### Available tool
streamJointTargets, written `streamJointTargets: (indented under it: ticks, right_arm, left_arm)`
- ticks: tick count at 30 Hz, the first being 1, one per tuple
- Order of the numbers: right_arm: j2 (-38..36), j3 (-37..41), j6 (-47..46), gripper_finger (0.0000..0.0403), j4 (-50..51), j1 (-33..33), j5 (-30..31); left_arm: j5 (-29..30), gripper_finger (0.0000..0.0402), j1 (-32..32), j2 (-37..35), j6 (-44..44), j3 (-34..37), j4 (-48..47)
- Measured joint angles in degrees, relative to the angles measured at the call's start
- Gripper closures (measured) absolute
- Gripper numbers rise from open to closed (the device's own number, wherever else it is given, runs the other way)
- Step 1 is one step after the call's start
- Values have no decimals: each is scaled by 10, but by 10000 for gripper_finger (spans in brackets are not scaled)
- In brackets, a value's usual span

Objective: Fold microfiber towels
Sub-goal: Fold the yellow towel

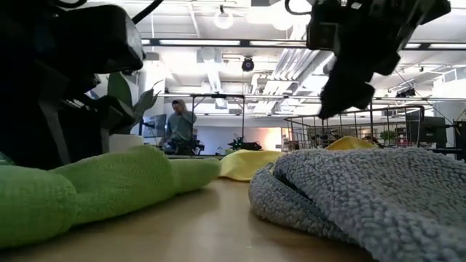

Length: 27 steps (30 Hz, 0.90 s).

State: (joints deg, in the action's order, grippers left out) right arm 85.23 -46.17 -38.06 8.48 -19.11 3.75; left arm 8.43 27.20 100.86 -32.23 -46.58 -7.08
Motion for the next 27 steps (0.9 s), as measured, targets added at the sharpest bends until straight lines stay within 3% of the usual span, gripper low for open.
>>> streamJointTargets:
  ticks: [6,13,21,24,27]
  right_arm:
    - [4,0,-10,245,6,-36,3]
    - [12,0,23,245,11,-75,101]
    - [90,-12,1,245,-6,-95,130]
    - [120,-42,-5,245,20,-96,135]
    - [144,-81,-5,245,115,-96,155]
  left_arm:
    - [20,204,11,-50,-5,8,-103]
    - [90,204,6,-106,67,7,-83]
    - [114,204,-14,-103,135,6,-39]
    - [116,204,-22,-103,149,6,-33]
    - [119,204,-30,-103,161,6,-27]
